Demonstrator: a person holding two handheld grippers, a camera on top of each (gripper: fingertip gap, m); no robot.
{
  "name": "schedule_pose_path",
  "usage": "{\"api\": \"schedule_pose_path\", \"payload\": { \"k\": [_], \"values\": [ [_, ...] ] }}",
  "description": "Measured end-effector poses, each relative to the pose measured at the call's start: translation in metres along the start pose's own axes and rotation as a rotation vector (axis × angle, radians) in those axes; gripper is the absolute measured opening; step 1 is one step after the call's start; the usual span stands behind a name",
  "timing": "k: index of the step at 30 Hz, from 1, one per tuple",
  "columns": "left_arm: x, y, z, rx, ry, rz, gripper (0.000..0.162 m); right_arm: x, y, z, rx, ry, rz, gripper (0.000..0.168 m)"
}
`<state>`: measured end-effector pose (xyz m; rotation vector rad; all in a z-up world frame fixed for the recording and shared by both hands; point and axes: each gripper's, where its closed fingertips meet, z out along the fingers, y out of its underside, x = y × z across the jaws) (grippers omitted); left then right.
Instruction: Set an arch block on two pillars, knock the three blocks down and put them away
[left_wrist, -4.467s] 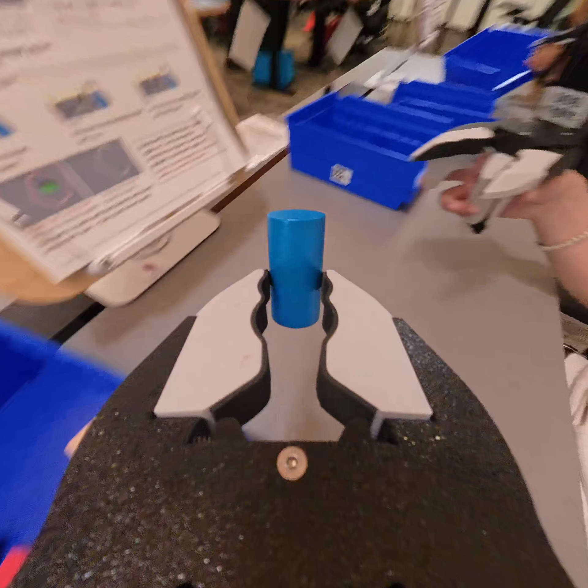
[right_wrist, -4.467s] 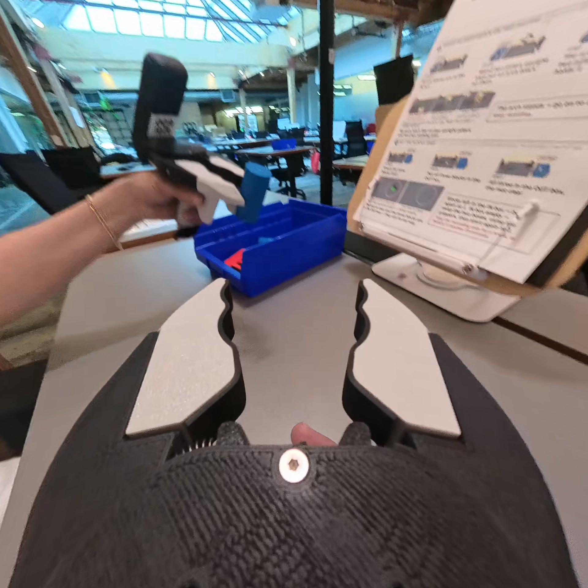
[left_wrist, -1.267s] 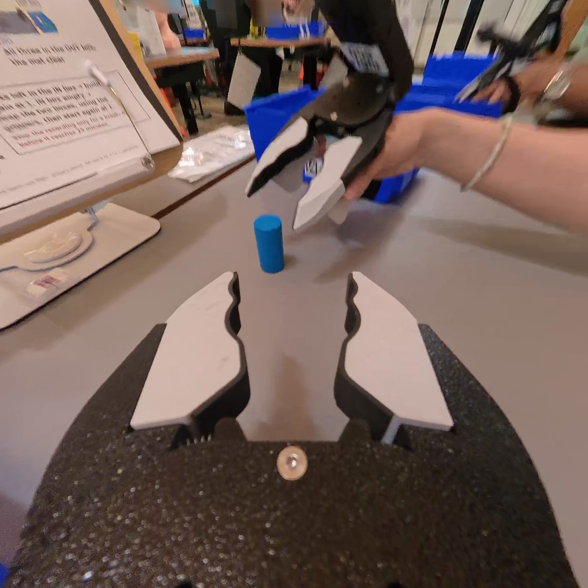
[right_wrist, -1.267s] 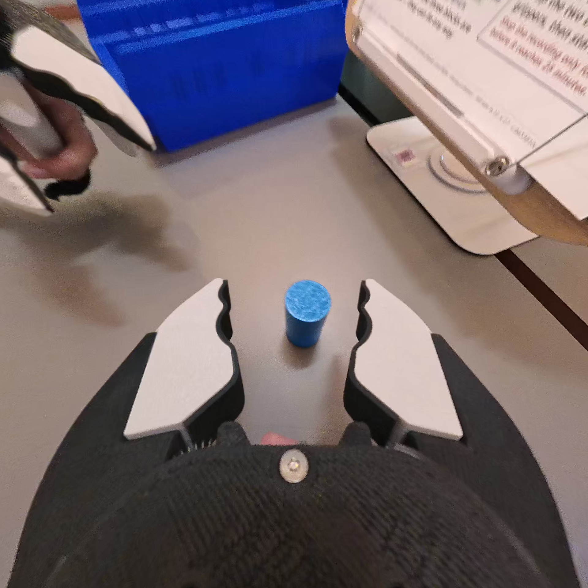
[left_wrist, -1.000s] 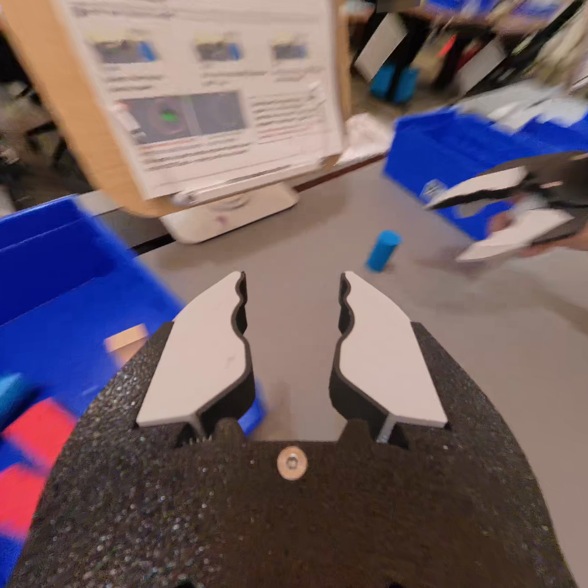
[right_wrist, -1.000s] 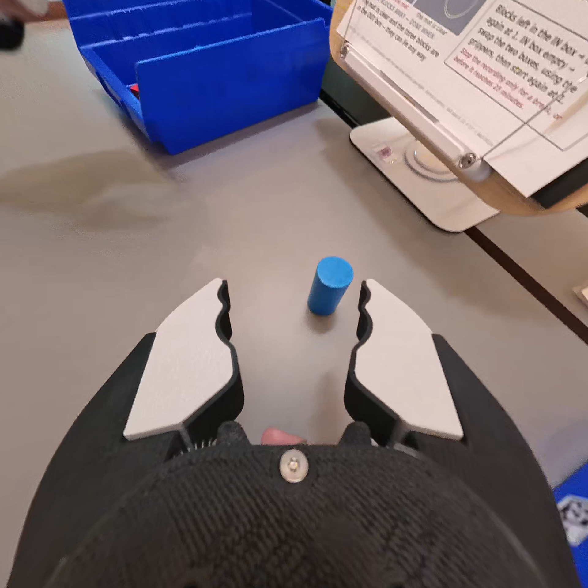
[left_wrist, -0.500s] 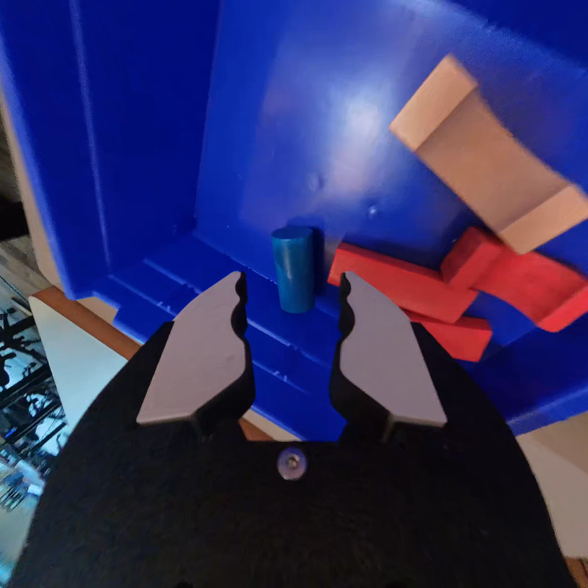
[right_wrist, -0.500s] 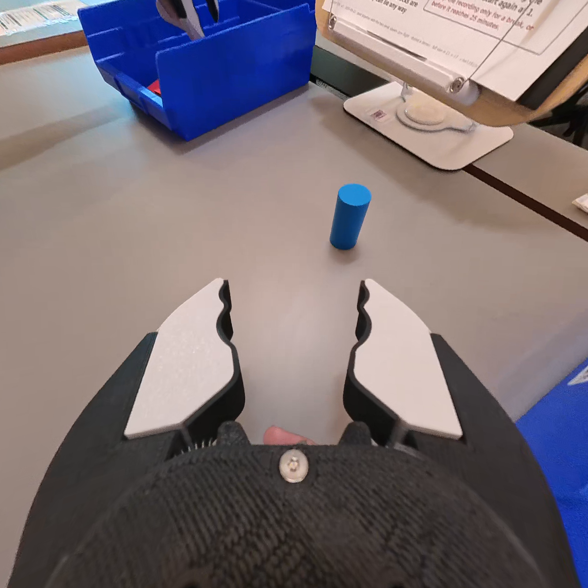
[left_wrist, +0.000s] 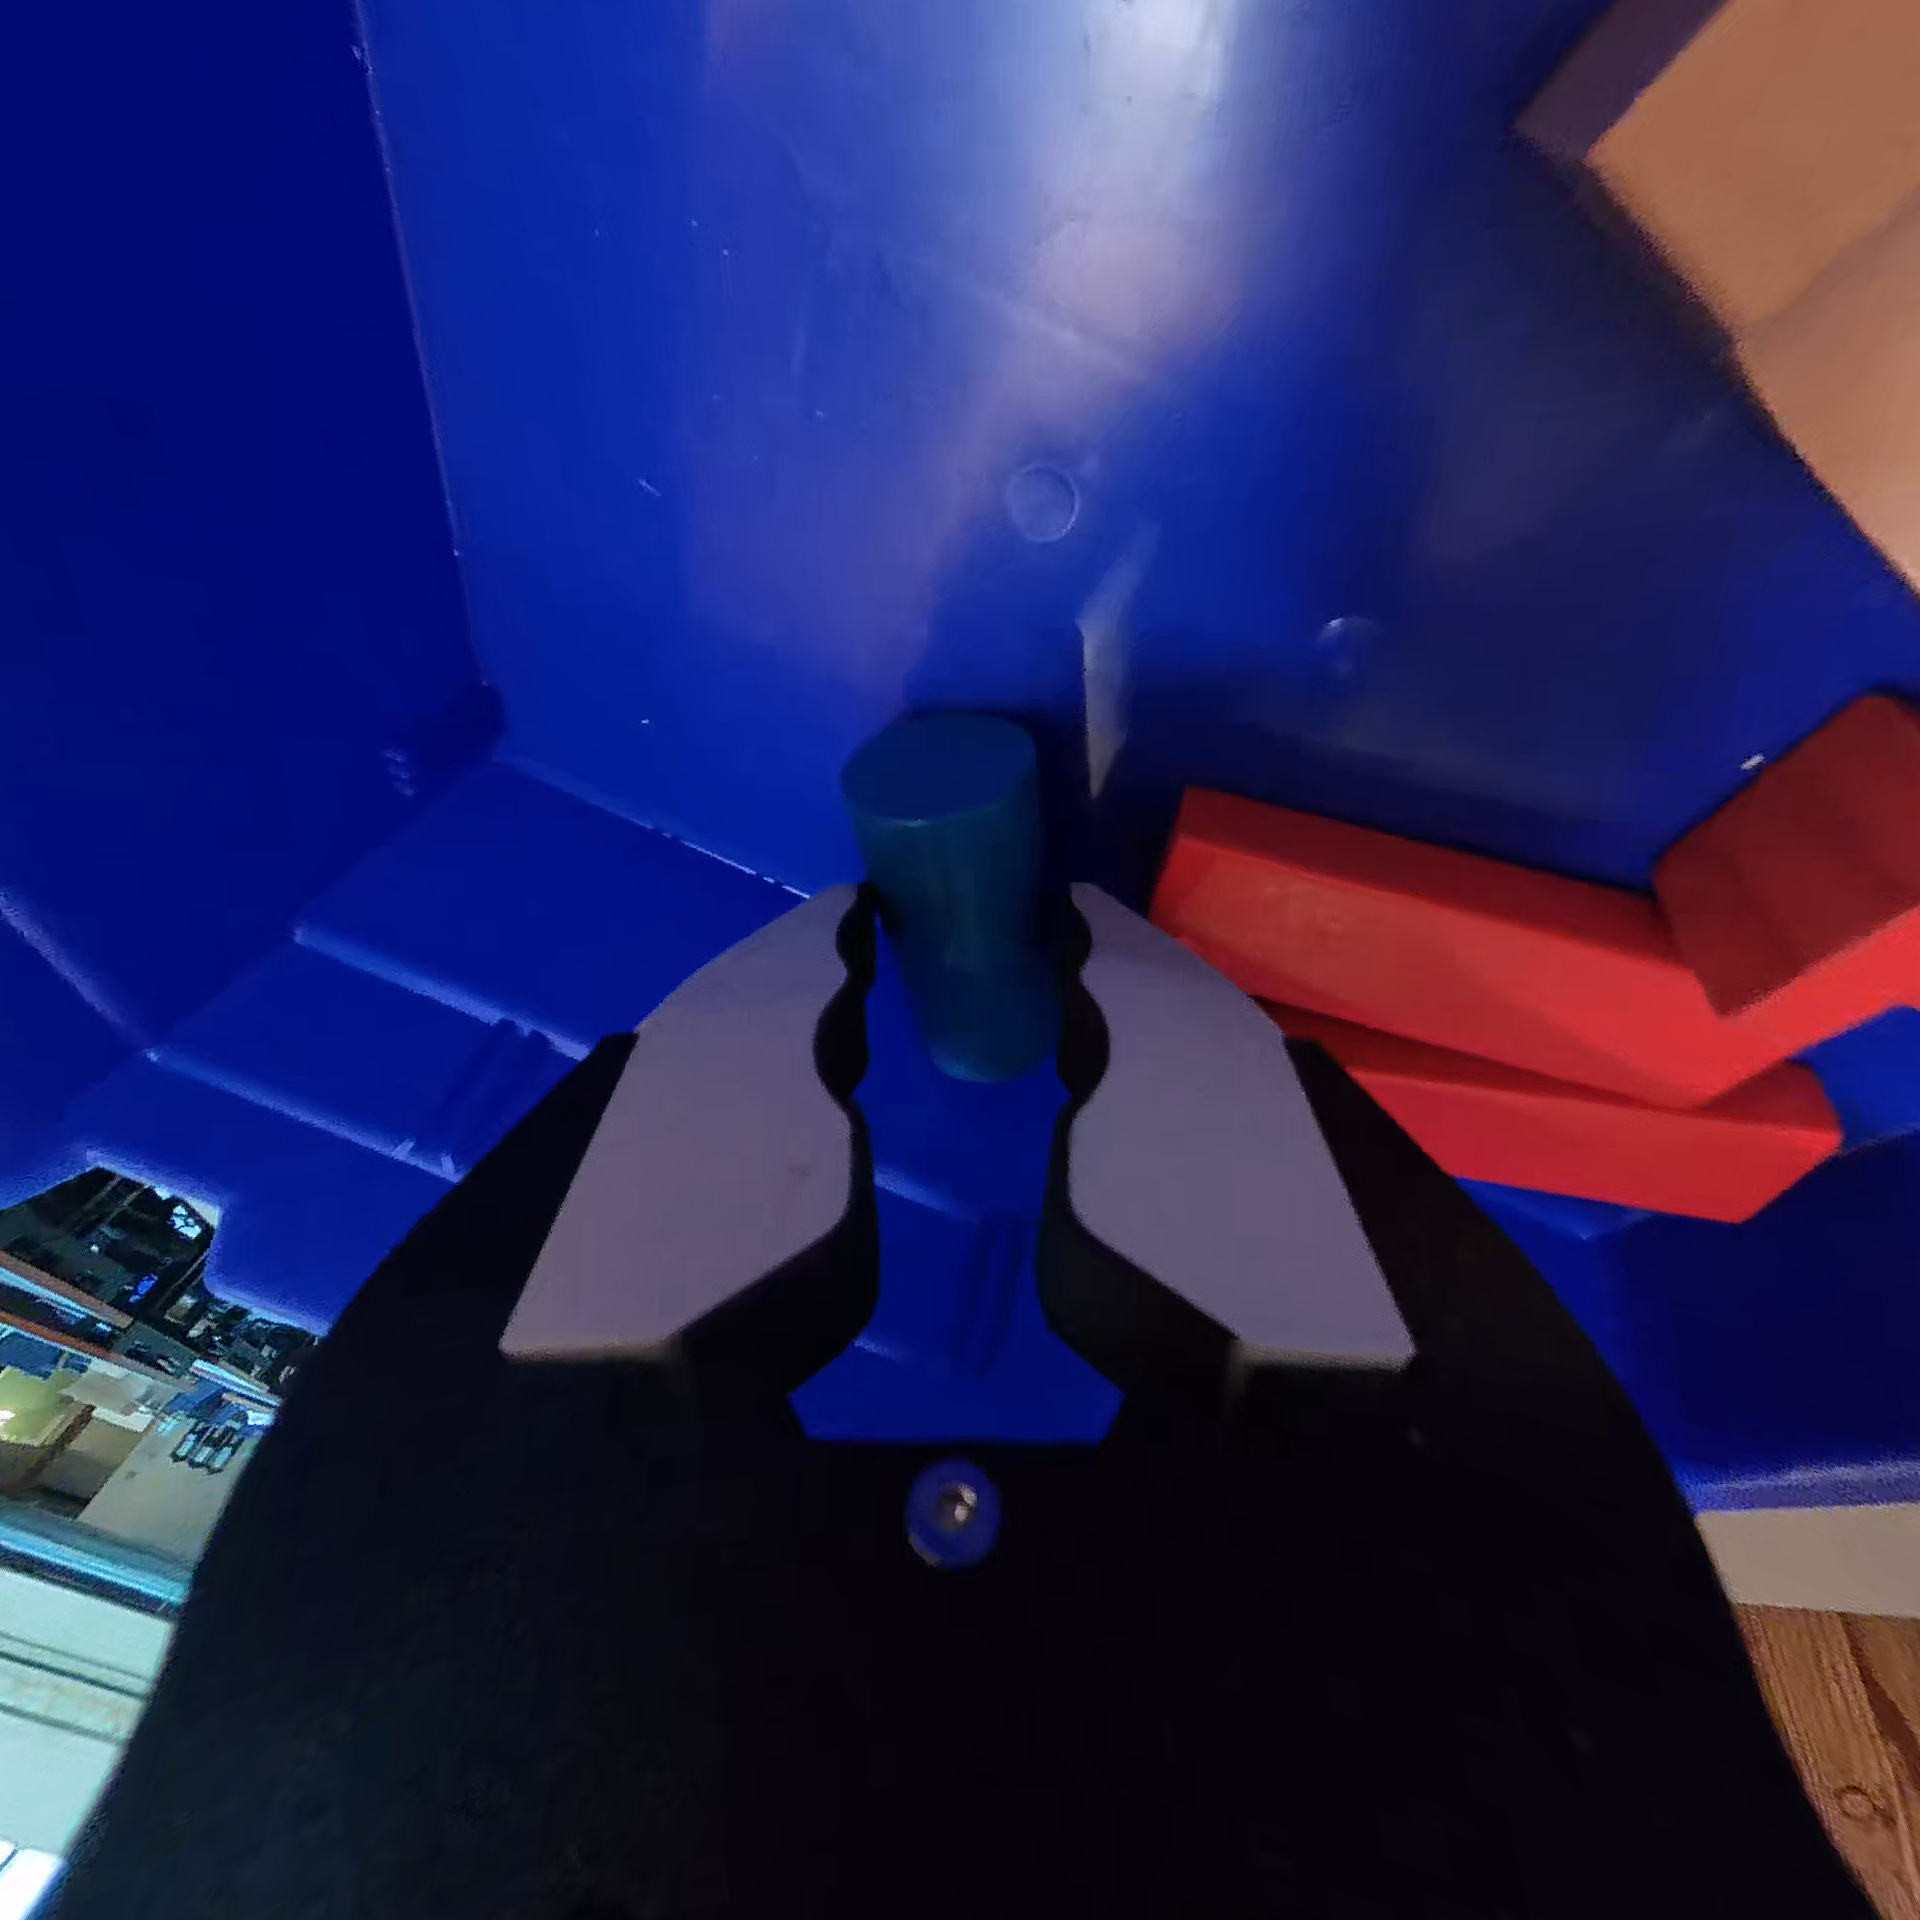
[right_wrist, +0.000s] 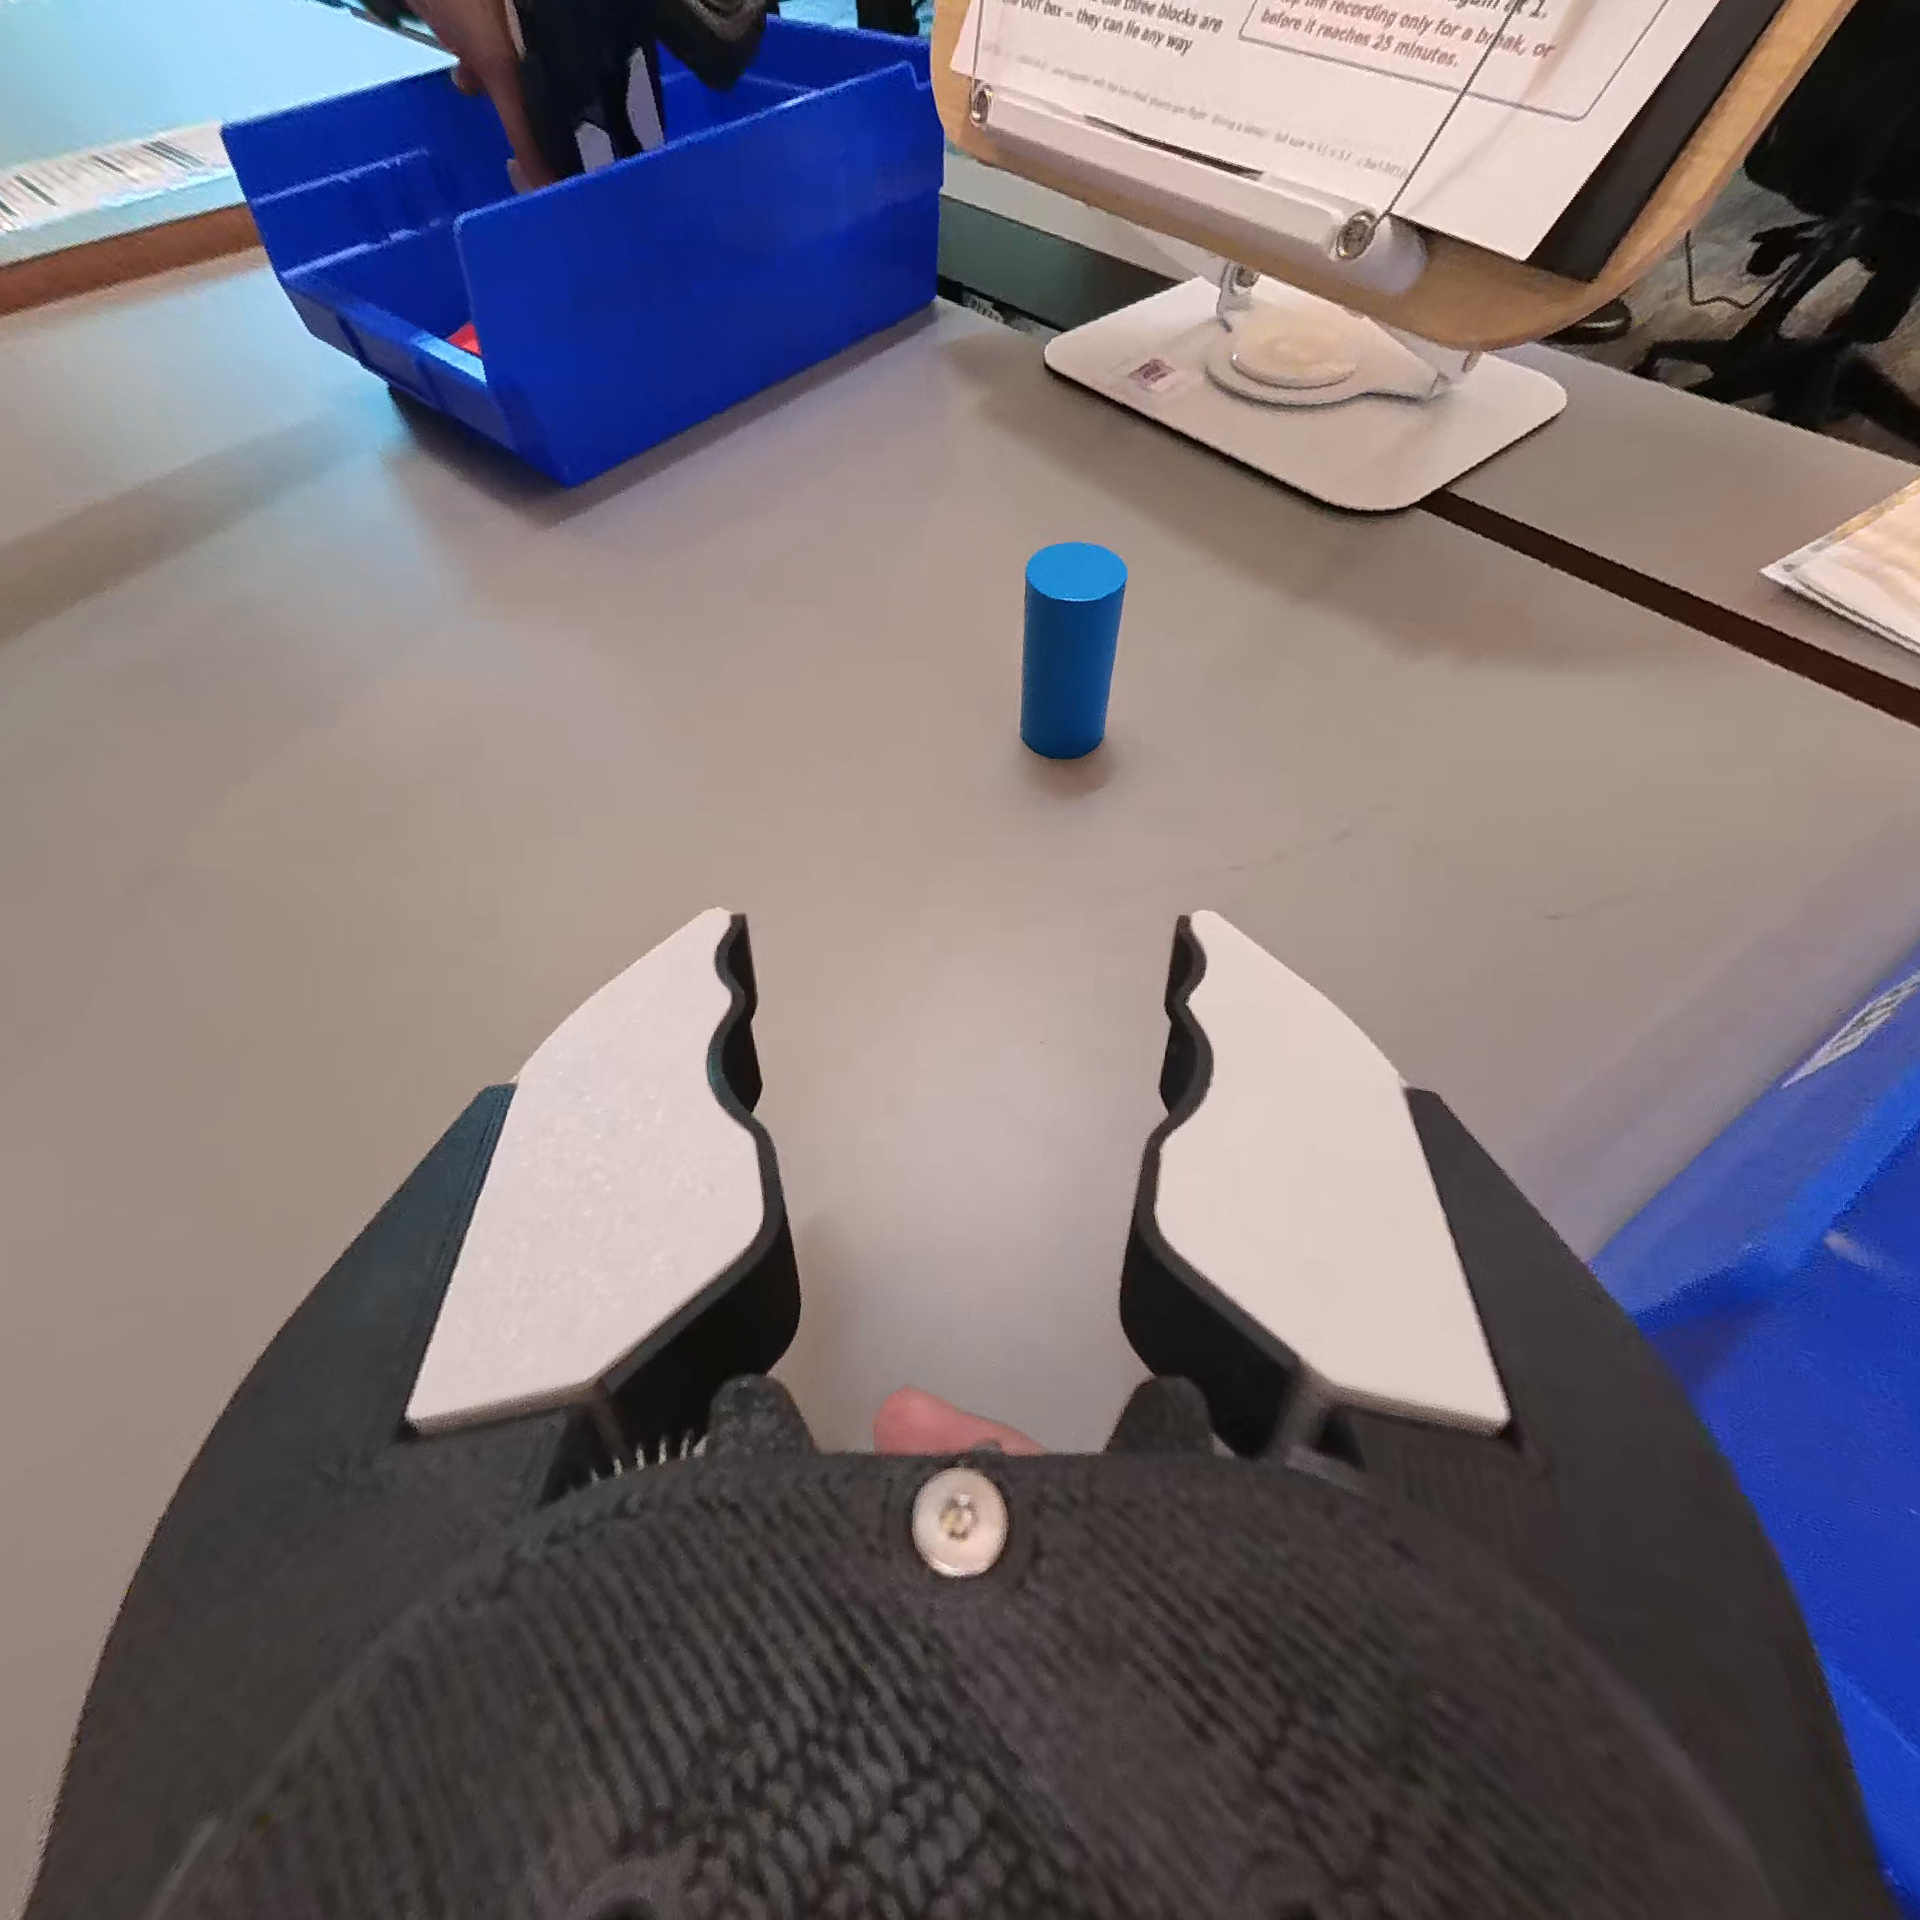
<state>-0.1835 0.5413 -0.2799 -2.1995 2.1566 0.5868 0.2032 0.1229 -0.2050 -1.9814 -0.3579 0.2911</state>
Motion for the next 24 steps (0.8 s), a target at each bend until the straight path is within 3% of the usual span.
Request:
{"api": "schedule_pose_path", "payload": {
  "k": [1, 6, 9, 16, 24],
  "values": [
    [0.000, 0.000, 0.000, 0.004, -0.001, -0.004, 0.032, 0.000, -0.001, -0.001, 0.005, -0.003, 0.003, 0.077],
    [-0.006, -0.005, -0.013, 0.095, -0.066, -0.041, 0.032, 0.003, -0.001, -0.002, 0.004, 0.014, 0.015, 0.077],
    [-0.010, -0.019, -0.042, 0.257, -0.120, -0.089, 0.032, 0.001, 0.000, -0.002, -0.004, 0.017, -0.007, 0.077],
    [0.017, -0.072, -0.157, 0.828, -0.141, -0.161, 0.031, -0.008, -0.017, 0.004, 0.051, 0.012, 0.006, 0.074],
    [0.119, -0.139, -0.288, 1.395, 0.152, -0.193, 0.031, -0.042, -0.057, 0.039, 0.127, 0.019, -0.092, 0.072]
  ]
}}
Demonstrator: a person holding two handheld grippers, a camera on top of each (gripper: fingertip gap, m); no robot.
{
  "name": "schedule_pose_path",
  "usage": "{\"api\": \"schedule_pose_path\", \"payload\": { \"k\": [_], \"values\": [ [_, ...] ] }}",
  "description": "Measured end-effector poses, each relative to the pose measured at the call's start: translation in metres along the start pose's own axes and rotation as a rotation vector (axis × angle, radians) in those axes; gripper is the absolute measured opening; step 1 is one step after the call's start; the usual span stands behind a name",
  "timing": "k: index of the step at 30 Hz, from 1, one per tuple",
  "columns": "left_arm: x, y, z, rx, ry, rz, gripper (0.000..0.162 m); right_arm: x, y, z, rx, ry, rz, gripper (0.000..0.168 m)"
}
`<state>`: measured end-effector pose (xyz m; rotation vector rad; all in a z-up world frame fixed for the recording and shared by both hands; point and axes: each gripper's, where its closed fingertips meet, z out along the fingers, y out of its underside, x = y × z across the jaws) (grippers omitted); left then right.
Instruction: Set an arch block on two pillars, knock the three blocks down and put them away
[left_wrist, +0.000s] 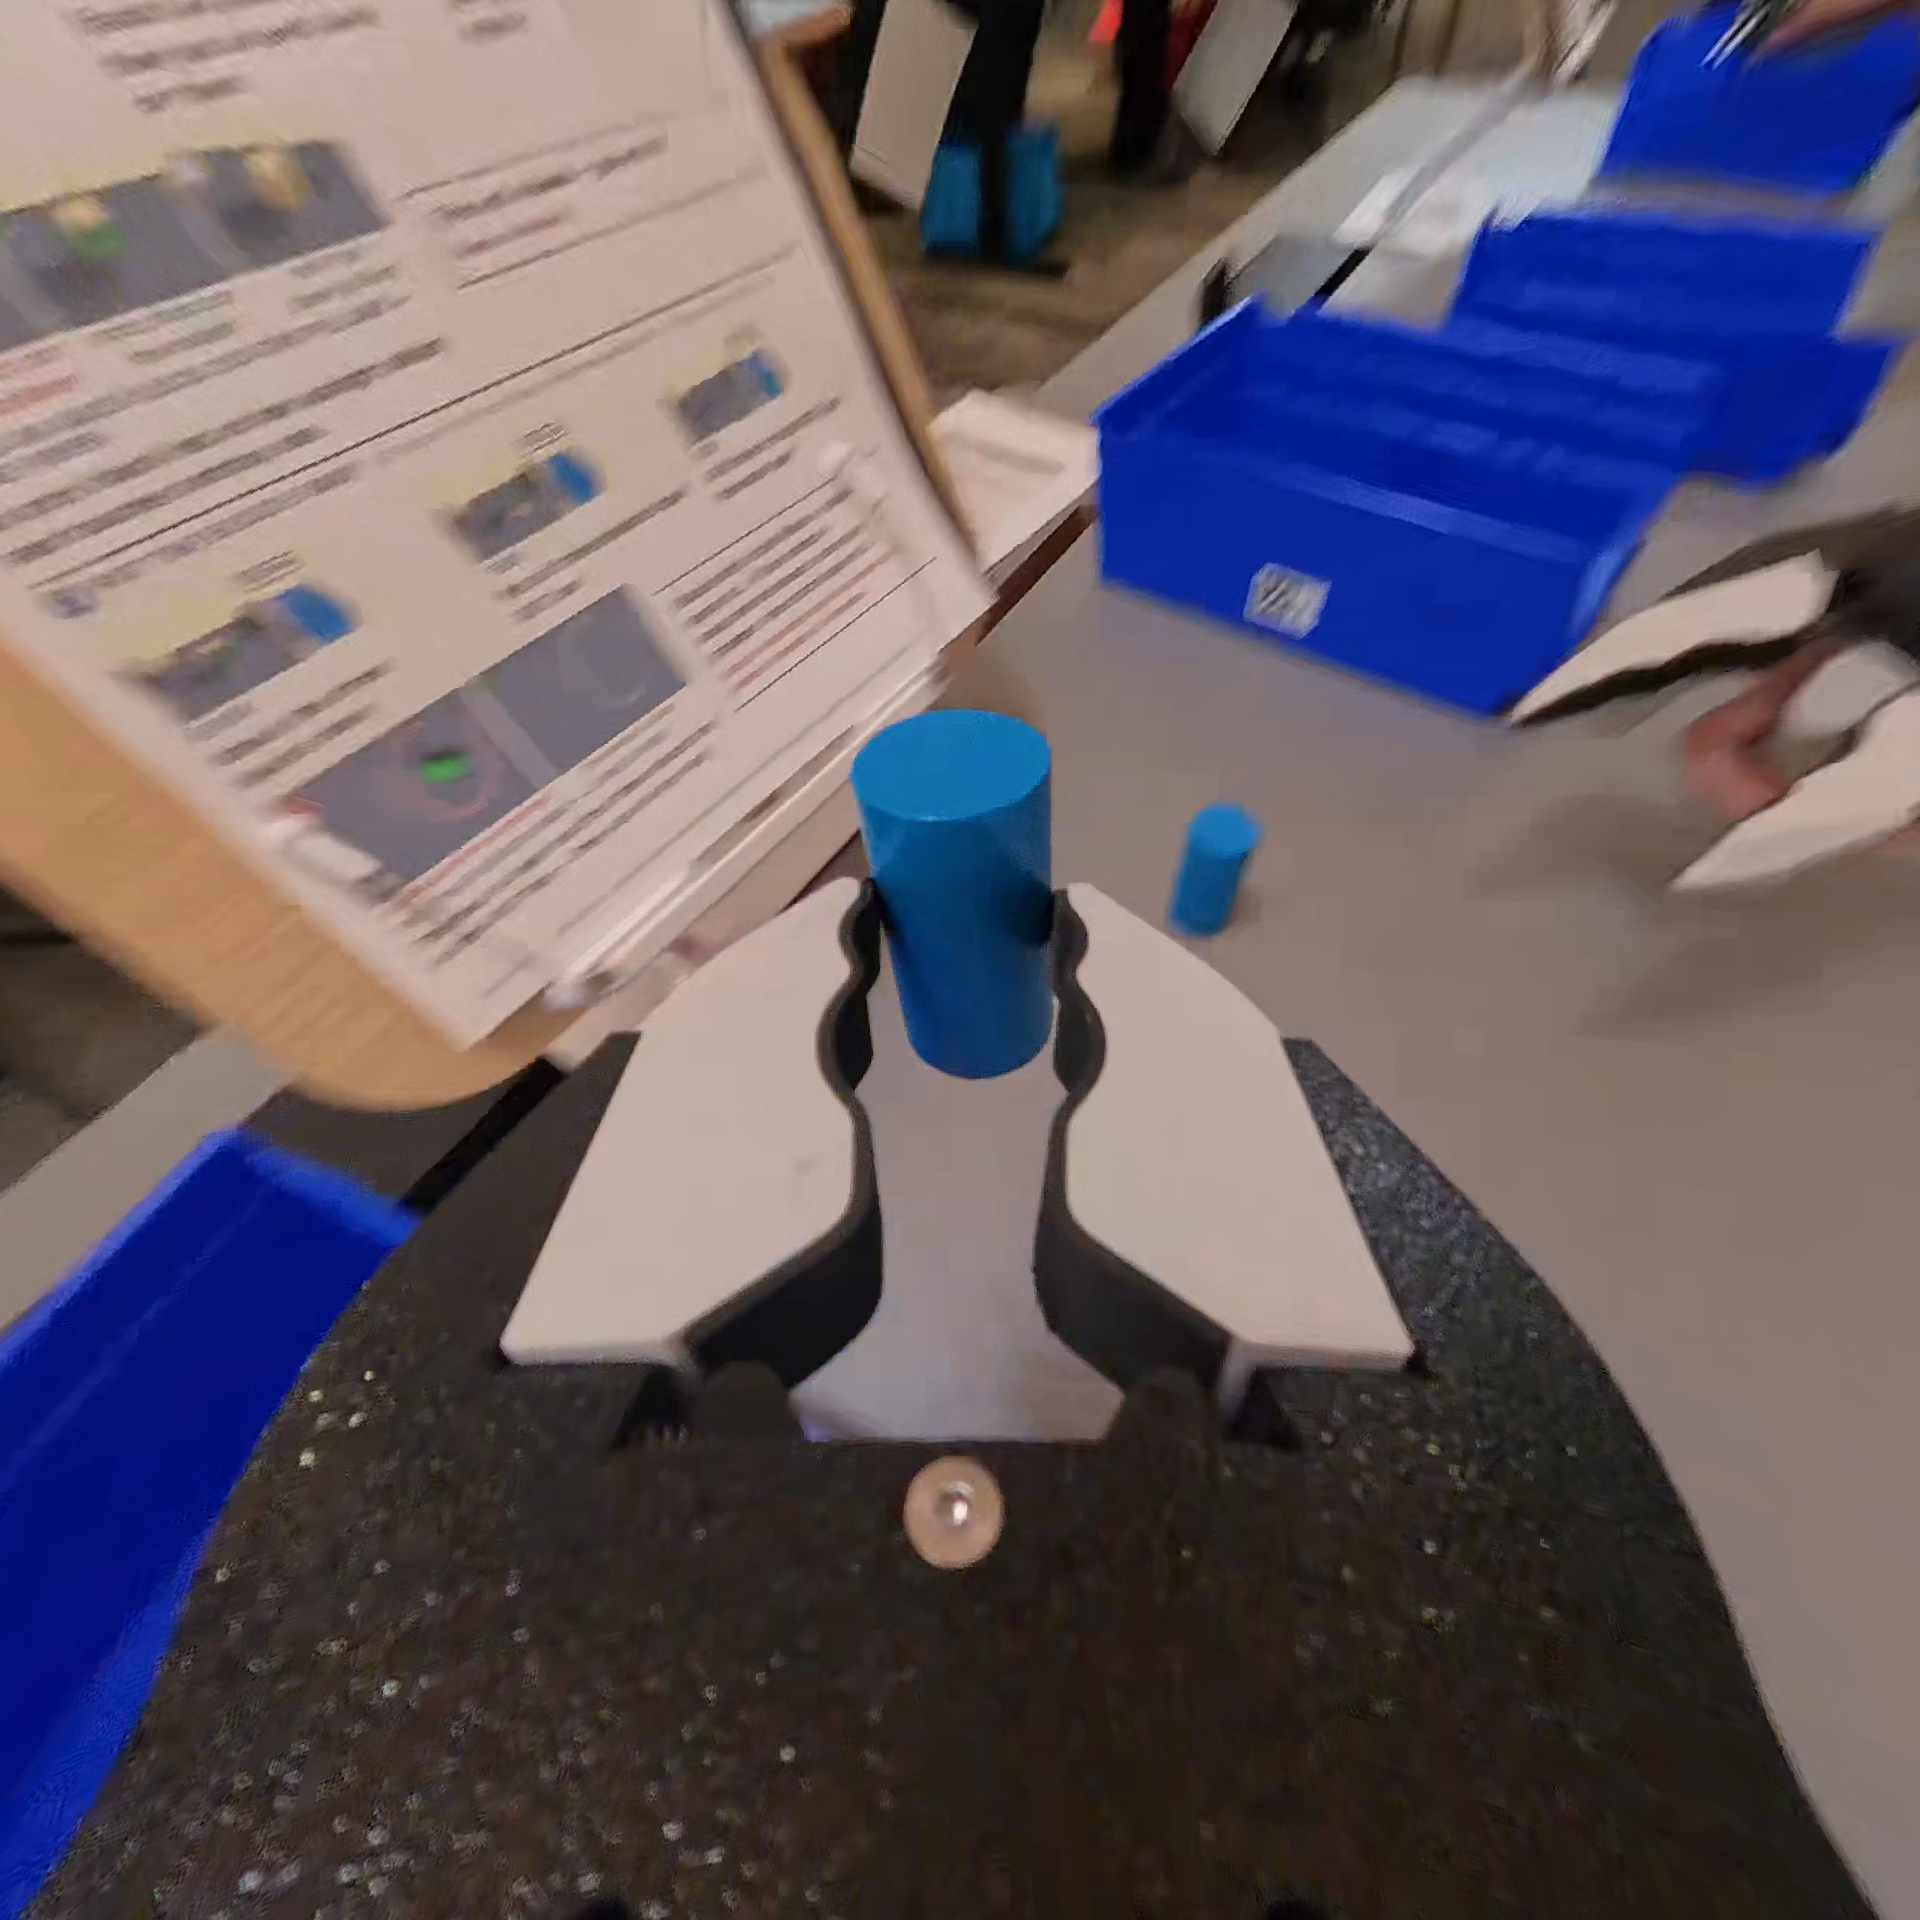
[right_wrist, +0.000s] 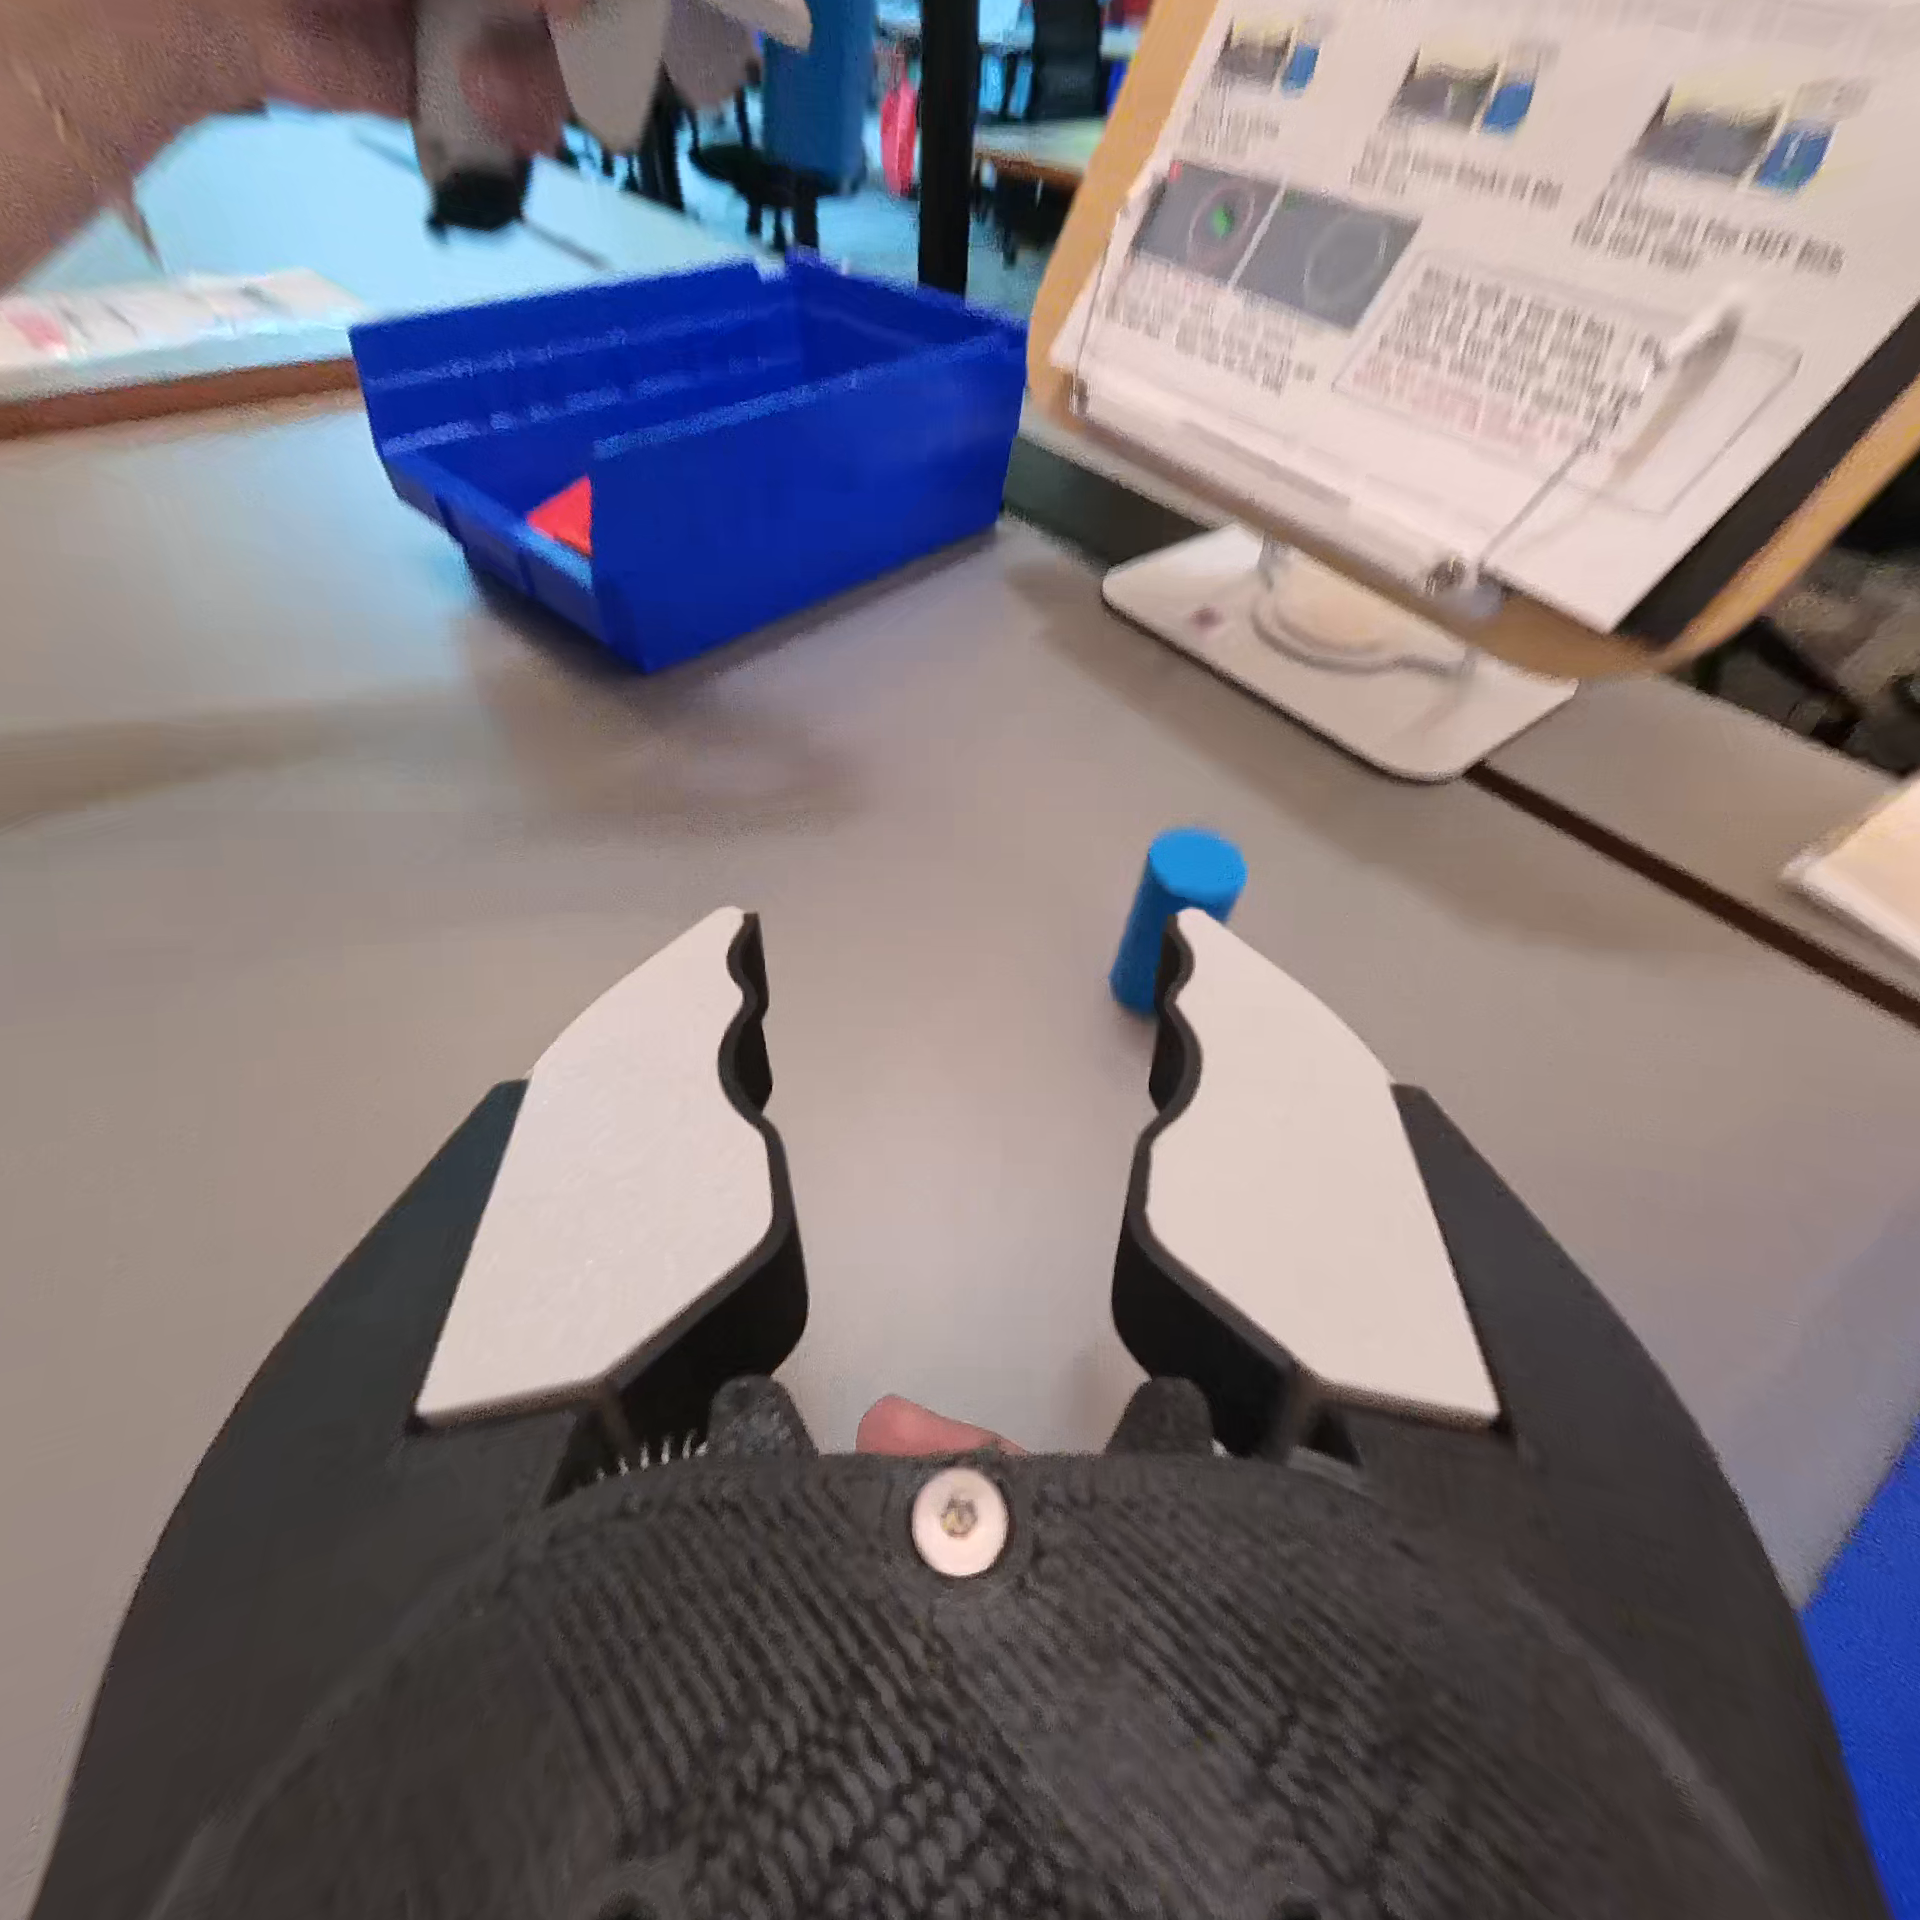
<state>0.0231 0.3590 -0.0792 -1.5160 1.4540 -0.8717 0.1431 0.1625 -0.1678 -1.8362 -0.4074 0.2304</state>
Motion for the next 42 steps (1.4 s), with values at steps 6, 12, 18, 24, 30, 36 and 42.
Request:
{"api": "schedule_pose_path", "payload": {
  "k": [6, 12, 18, 24, 30, 36, 42],
  "values": [
    [0.113, -0.028, 0.047, 0.166, 0.221, -0.049, 0.031, -0.013, -0.059, 0.023, 0.175, 0.044, -0.054, 0.069],
    [0.178, -0.029, 0.074, 0.196, 0.350, -0.050, 0.031, -0.009, -0.067, 0.021, 0.217, 0.060, -0.024, 0.064],
    [0.192, -0.030, 0.083, 0.215, 0.420, -0.089, 0.031, -0.009, -0.060, 0.017, 0.222, 0.031, -0.004, 0.052],
    [0.195, -0.030, 0.083, 0.235, 0.436, -0.077, 0.031, -0.017, -0.053, 0.022, 0.180, -0.021, -0.074, 0.037],
    [0.195, -0.023, 0.084, 0.200, 0.409, -0.007, 0.032, -0.016, -0.044, 0.026, 0.128, -0.018, -0.112, 0.034],
    [0.189, -0.038, 0.073, 0.249, 0.387, 0.003, 0.042, -0.019, -0.044, 0.027, 0.169, -0.042, -0.096, 0.034],
    [0.191, -0.034, 0.074, 0.198, 0.441, -0.013, 0.033, -0.024, -0.040, 0.030, 0.135, -0.029, -0.154, 0.034]
  ]
}}
